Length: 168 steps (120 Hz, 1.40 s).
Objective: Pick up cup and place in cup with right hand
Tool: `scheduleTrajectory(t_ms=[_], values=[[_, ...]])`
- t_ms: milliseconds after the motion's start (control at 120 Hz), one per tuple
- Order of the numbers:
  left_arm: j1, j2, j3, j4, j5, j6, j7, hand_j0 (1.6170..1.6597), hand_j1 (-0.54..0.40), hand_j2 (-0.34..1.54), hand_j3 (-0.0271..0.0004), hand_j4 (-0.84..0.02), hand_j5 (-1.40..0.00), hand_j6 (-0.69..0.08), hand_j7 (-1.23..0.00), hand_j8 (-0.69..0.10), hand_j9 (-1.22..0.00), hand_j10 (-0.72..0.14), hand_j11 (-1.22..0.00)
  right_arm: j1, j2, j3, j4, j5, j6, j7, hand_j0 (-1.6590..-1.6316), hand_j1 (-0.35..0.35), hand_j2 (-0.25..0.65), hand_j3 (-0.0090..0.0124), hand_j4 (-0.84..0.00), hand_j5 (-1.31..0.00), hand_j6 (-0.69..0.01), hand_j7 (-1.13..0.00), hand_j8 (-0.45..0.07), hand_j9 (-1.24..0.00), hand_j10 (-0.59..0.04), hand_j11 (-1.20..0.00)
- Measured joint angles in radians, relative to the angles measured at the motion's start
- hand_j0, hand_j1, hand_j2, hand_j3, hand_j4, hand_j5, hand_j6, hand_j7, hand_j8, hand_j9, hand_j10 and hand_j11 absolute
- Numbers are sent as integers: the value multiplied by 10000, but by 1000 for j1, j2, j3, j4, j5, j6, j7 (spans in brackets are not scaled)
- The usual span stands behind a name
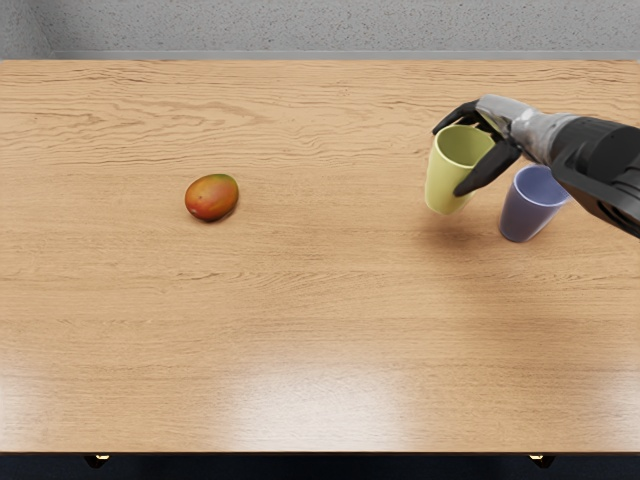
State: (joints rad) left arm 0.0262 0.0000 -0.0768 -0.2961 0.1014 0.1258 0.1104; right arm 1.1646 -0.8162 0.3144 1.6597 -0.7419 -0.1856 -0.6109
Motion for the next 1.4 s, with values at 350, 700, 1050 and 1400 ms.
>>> scheduleTrajectory(t_ms=[350,700,1050,1400], values=[[0,0,0,0,0,0,0,16581,3490,-1,0,-1,0,0,0,0,0,0,0,3,-130,32,15,2,-9,0,-16542,160,-914,2,-4514,-6287,-3504,-6106,-3128,-6296,-4079,-6261],[1,0,0,0,0,0,0,16581,3489,0,-1,0,-1,0,-1,0,-1,0,-1,3,-201,35,17,1,-2,0,-16522,-53,-1098,-3,-4755,-6270,-3743,-6218,-3324,-6307,-4295,-6314],[0,0,0,0,0,0,0,16581,3488,1,-1,0,-2,0,-2,0,-2,0,-2,-20,-228,28,16,4,-2,1,-16542,751,-186,0,-4393,-6369,-3049,-6237,-2735,-6467,-3625,-6643],[0,0,0,0,0,0,0,16581,3489,1,-2,0,-2,0,-2,0,-2,0,-2,-38,-229,32,7,-1,-35,0,-16561,-832,-103,0,-2540,-3714,-1812,-3630,-1695,-3748,-2169,-3847]])
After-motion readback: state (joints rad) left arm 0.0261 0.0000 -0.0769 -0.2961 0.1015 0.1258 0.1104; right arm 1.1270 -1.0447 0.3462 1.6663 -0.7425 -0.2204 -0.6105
